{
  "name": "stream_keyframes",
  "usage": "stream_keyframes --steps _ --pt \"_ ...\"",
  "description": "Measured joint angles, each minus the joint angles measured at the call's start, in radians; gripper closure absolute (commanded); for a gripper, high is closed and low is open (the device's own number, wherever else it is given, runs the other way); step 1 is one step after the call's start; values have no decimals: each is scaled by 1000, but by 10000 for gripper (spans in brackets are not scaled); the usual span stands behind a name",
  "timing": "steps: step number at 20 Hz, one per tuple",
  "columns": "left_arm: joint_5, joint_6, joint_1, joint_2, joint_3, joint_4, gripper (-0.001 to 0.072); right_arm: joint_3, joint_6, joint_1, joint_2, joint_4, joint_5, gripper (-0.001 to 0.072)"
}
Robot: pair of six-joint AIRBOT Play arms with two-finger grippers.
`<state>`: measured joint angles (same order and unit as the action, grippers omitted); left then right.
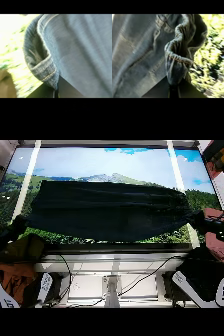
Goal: Fold the clothes and pants, and hang the long-sleeved shirts on hangers.
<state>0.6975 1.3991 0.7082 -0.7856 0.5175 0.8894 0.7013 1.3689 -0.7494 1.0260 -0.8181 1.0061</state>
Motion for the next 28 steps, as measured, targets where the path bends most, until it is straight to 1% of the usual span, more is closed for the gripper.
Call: stream_keyframes --steps 3,6,10,12,14,17,20,24,28 --pt "-40 0 -3 36 11 -111 689 36 97 10 -27 -12 -18 657" --pt "-125 0 -40 50 16 -201 691 49 193 64 -40 -13 -70 658" --pt "-286 14 -132 56 17 -249 692 56 321 182 -43 -4 -240 658" --pt "-386 39 -169 56 20 -260 693 58 392 233 -42 -3 -327 657" --pt "-459 58 -191 42 36 -263 693 59 448 275 -42 -1 -407 658" --pt "-464 66 -207 -29 100 -237 693 60 509 325 -40 0 -520 659" --pt "-408 71 -230 -145 208 -177 693 62 537 362 -24 0 -597 659" --pt "-372 74 -280 -299 356 -104 693 105 554 402 51 -6 -660 659" --pt "-357 79 -313 -434 475 -69 695 217 558 441 171 -28 -691 661"
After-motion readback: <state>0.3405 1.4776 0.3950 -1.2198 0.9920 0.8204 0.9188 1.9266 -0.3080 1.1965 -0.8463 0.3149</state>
